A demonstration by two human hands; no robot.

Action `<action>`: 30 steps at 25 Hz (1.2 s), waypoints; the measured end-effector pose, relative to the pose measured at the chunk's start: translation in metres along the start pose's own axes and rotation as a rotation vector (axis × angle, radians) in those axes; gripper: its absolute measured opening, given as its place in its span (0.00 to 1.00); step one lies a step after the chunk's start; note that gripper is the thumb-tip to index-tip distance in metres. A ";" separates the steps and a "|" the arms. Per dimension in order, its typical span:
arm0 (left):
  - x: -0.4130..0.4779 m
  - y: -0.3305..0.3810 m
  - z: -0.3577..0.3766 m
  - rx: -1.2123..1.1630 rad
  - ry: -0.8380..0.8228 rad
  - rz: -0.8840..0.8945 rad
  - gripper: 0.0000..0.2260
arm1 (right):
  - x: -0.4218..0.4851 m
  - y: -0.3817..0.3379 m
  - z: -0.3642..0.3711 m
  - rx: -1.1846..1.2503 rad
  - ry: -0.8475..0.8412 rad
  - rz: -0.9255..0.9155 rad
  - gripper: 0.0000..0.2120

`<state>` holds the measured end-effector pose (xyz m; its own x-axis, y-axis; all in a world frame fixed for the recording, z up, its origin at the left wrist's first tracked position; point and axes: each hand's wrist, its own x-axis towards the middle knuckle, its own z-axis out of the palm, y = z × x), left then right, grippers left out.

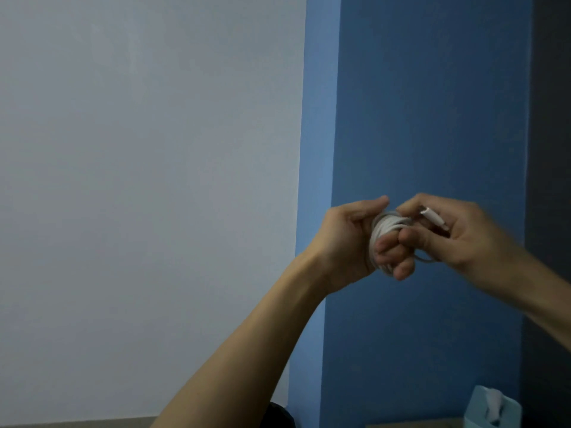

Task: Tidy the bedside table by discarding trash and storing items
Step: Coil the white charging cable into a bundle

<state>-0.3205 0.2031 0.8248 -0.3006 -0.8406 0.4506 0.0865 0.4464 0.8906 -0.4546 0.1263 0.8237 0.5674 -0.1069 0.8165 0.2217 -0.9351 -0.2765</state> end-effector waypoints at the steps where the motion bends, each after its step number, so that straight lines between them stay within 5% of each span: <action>1: 0.000 0.000 0.000 0.012 0.033 -0.027 0.29 | -0.001 0.000 0.001 -0.056 0.033 -0.025 0.18; 5: 0.005 0.000 0.006 0.088 0.279 -0.026 0.37 | -0.005 0.001 0.010 -0.250 0.200 -0.151 0.15; 10: 0.007 0.000 0.011 0.266 0.597 0.214 0.27 | -0.006 0.006 0.019 -0.418 0.378 -0.184 0.21; 15: 0.001 -0.011 0.013 0.733 0.518 0.367 0.11 | 0.001 0.006 0.009 -0.468 0.433 -0.187 0.27; 21: 0.000 -0.019 0.007 1.241 0.636 0.508 0.19 | -0.001 0.010 0.011 -0.451 0.391 -0.134 0.27; 25: 0.004 -0.022 0.006 1.251 0.684 0.539 0.16 | -0.010 0.012 0.015 -0.225 0.360 -0.066 0.19; 30: 0.008 -0.024 0.004 1.117 0.713 0.526 0.14 | -0.010 0.007 0.019 -0.256 0.362 -0.064 0.21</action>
<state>-0.3290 0.1874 0.8067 0.0944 -0.3263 0.9405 -0.8463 0.4713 0.2484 -0.4440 0.1272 0.8041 0.2351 -0.1143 0.9652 0.0184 -0.9924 -0.1220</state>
